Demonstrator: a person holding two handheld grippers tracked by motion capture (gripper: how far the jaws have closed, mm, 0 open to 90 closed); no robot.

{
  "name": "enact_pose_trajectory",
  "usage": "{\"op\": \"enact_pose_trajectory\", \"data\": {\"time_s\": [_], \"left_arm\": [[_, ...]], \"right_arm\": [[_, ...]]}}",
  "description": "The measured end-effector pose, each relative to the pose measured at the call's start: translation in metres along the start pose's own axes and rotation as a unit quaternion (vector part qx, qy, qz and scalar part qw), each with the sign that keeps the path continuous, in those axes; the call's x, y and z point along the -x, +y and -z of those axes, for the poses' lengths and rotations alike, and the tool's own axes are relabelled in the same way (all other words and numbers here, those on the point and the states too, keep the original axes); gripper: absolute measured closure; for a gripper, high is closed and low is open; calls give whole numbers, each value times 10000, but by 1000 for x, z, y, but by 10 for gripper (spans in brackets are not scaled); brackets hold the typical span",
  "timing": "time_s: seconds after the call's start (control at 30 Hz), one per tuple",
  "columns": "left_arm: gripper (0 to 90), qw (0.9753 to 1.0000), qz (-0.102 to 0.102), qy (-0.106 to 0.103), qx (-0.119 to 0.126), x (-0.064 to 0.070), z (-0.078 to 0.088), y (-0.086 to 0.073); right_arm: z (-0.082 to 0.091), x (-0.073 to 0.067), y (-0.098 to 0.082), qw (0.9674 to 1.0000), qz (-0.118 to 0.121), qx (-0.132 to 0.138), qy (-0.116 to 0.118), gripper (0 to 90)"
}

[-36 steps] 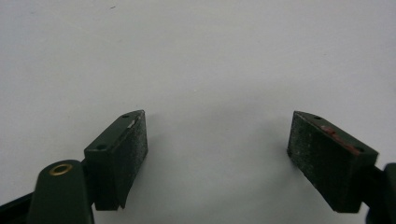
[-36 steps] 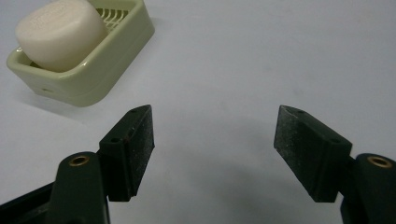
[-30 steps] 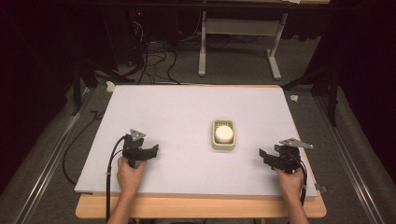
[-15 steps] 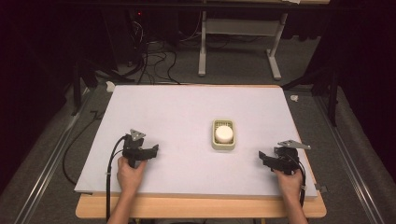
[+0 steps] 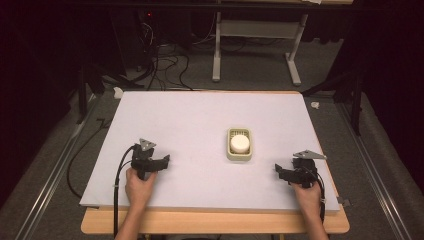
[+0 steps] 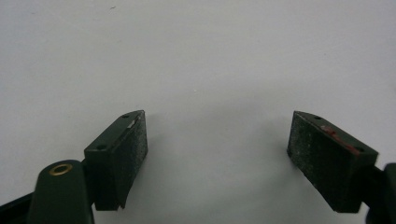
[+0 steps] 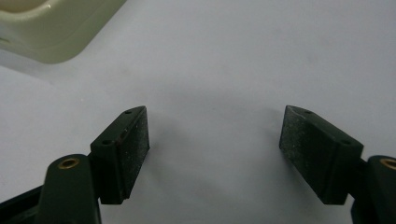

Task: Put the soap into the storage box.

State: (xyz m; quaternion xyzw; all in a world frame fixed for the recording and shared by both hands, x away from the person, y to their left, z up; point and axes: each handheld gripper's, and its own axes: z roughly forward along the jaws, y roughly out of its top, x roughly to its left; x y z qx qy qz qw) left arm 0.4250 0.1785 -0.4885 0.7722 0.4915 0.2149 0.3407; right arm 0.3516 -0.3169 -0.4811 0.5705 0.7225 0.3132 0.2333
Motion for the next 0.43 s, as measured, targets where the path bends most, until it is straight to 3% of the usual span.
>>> {"op": "enact_pose_trajectory", "data": {"time_s": [0.03,0.07,0.43], "left_arm": [[205,10000,0,0,0,0,0,0],[205,10000,-1,1,1,0,0,0],[205,10000,2,1,6,0,0,0]], "right_arm": [[0,0,0,10000,0,0,0,243],[-1,-5,0,9998,169,-43,-137,236],[-1,-4,0,9998,145,-29,-109,234]]}}
